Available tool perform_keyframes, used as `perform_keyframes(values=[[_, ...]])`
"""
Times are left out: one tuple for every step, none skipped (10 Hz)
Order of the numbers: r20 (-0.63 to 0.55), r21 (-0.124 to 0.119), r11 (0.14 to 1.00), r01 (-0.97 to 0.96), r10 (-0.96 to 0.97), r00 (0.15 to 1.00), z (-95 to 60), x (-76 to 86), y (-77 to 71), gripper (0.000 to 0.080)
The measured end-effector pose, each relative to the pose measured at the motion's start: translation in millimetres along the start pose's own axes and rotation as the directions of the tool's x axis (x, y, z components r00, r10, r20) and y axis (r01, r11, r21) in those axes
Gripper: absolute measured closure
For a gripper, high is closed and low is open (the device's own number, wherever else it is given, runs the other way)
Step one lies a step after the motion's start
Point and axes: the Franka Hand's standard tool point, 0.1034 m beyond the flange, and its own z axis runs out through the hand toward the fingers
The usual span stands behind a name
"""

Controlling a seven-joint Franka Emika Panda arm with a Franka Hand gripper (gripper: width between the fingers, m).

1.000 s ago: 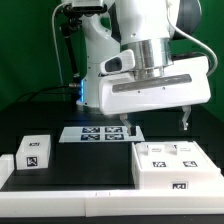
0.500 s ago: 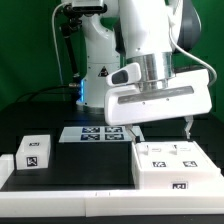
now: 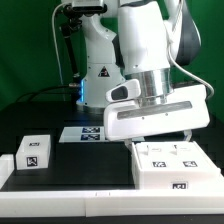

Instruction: Assemble cabinet

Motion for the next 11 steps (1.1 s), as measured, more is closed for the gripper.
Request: perform_keyframes(values=[[0.000, 0.000, 1.000, 0.001, -0.001, 1.000, 0.1, -0.1, -0.2, 0.0002], [0.000, 0.000, 1.000, 0.002, -0.002, 1.000, 0.0, -0.1, -0.1, 0.0002], [0.000, -0.001, 1.000, 0.005, -0.005, 1.000, 0.4, -0.1, 0.7, 0.0002], [0.003, -0.004, 1.000, 0.007, -0.007, 1.000, 2.8, -0.8, 5.9, 0.0002], [0.005, -0.005, 1.000, 0.004, -0.004, 1.000, 5.9, -1.4, 7.1, 0.0002], [0.006, -0.004, 1.000, 0.004, -0.004, 1.000, 7.4, -1.2, 6.8, 0.0002], [0.006, -0.004, 1.000, 0.003, -0.003, 1.000, 7.5, -0.6, 7.2, 0.0002], [0.005, -0.004, 1.000, 0.003, -0.003, 1.000, 7.7, 0.5, 7.4, 0.0002], [0.002, -0.003, 1.000, 0.003, -0.003, 1.000, 8.3, 2.5, 7.5, 0.0002], [0.001, -0.002, 1.000, 0.005, -0.005, 1.000, 9.5, 4.3, 7.1, 0.0028], [-0.001, 0.000, 1.000, 0.006, -0.006, 1.000, 10.6, 6.0, 4.8, 0.0028]])
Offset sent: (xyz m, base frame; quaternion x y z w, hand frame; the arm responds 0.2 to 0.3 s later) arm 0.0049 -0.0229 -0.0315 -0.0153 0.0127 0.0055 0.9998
